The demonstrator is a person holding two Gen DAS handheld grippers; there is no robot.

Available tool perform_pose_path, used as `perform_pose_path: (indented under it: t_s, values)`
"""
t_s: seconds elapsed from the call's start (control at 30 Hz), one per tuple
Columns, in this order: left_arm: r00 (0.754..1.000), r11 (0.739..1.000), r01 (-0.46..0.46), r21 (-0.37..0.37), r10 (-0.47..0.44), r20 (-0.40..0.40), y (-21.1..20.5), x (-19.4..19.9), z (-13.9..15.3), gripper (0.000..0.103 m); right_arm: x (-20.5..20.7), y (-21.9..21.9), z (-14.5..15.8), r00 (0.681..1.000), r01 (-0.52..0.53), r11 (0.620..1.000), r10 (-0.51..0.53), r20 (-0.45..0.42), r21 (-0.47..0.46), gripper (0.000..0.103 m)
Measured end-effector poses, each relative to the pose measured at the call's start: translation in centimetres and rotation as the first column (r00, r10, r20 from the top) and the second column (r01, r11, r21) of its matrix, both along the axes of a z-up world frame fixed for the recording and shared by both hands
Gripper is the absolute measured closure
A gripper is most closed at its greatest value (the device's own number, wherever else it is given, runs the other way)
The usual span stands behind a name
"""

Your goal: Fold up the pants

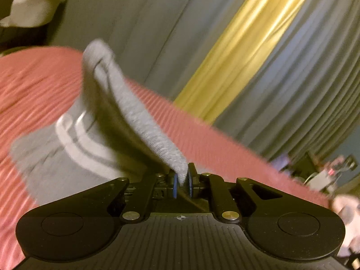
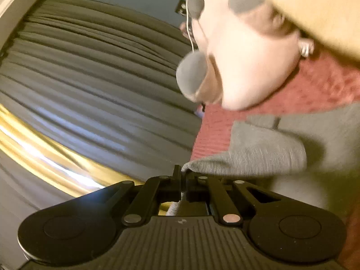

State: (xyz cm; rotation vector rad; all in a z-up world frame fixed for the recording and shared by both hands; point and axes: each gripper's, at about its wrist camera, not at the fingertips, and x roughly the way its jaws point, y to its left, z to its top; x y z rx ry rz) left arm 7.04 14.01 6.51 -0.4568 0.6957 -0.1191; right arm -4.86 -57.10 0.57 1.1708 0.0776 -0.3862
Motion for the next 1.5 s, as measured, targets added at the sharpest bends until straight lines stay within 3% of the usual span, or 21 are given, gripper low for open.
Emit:
perform_pose_path:
  t_s: [0.07,0.17,0.2,0.23,0.3,0.37,0.5,0.63,0.7,0.83,0.87,0.9,0.93,1.0,1.3,1.43,1.47,1.5]
  values:
    - [0.997,0.998,0.016,0.054,-0.011,-0.077,-0.3,-0.8,-2.6,0.089,-0.6,0.2,-1.6,0.993,-0.002,0.999,-0.003,-0.121,-0.041,0.1]
    - [0.985,0.993,0.012,0.119,0.009,-0.174,-0.3,-1.0,-5.0,0.084,-0.3,0.7,-5.8,0.952,0.014,1.0,-0.01,-0.306,0.008,0.099]
    - [0.984,0.989,-0.002,0.148,0.028,-0.175,-0.2,-0.8,-5.2,0.076,-0.3,0.8,-6.8,0.942,0.022,1.0,-0.015,-0.336,0.015,0.096]
    - [0.986,0.985,-0.019,0.174,0.048,-0.16,0.0,-0.6,-5.3,0.07,-0.5,0.9,-8.0,0.939,0.027,0.998,-0.007,-0.342,0.055,0.095]
    - [0.98,0.969,-0.099,0.228,0.135,-0.147,0.8,-0.4,-4.8,0.039,-1.3,0.6,-9.5,0.959,0.047,0.984,0.004,-0.284,0.17,0.095]
    - [0.969,0.957,-0.181,0.228,0.213,-0.122,2.1,-0.3,-4.8,0.032,-1.2,0.5,-9.6,0.958,0.037,0.985,0.013,-0.287,0.169,0.09]
    - [0.945,0.958,-0.25,0.14,0.272,-0.179,4.7,0.7,-5.8,0.032,-0.5,0.8,-9.8,0.949,0.012,0.987,0.04,-0.312,0.163,0.088]
    - [0.922,0.944,-0.329,0.023,0.326,-0.21,6.8,0.9,-7.2,0.033,-0.3,1.0,-9.5,0.951,0.015,0.987,0.036,-0.308,0.163,0.088]
    - [0.919,0.943,-0.334,0.007,0.327,-0.219,7.1,1.0,-7.4,0.034,-0.5,1.0,-9.6,0.952,0.017,0.986,0.034,-0.305,0.165,0.088]
    - [0.921,0.947,-0.318,0.047,0.32,-0.221,6.5,2.0,-8.3,0.037,-0.4,1.0,-9.4,0.947,0.017,0.989,0.032,-0.32,0.149,0.088]
    - [0.922,0.946,-0.317,0.06,0.323,-0.215,6.4,2.0,-8.3,0.045,-0.4,1.1,-9.4,0.947,0.018,0.989,0.031,-0.321,0.148,0.089]
    - [0.93,0.951,-0.302,0.072,0.311,-0.198,6.2,1.9,-8.1,0.07,-0.4,1.1,-9.4,0.946,0.02,0.989,0.029,-0.322,0.147,0.089]
    - [0.935,0.954,-0.29,0.078,0.3,-0.19,5.9,1.2,-7.8,0.081,-0.4,1.1,-9.4,0.947,0.022,0.989,0.027,-0.321,0.147,0.09]
    - [0.936,0.951,-0.298,0.088,0.309,-0.17,5.7,0.8,-7.4,0.088,-0.6,1.0,-9.4,0.948,0.028,0.988,0.022,-0.319,0.149,0.093]
    - [0.936,0.934,-0.35,0.078,0.351,0.0,5.1,-4.3,-3.0,0.091,-1.4,0.8,-9.7,0.953,0.059,0.984,-0.006,-0.304,0.166,0.096]
    - [0.92,0.921,-0.364,0.136,0.378,-0.098,4.9,-3.7,-4.1,0.089,-1.6,0.7,-9.8,0.955,0.061,0.982,-0.005,-0.296,0.18,0.096]
    - [0.909,0.915,-0.373,0.154,0.393,-0.14,5.1,-3.2,-4.7,0.084,-1.6,0.7,-9.9,0.956,0.062,0.981,-0.005,-0.295,0.182,0.096]
    - [0.89,0.903,-0.393,0.173,0.421,-0.177,5.4,-2.7,-5.2,0.068,-1.6,0.7,-9.9,0.956,0.062,0.981,-0.005,-0.294,0.183,0.096]
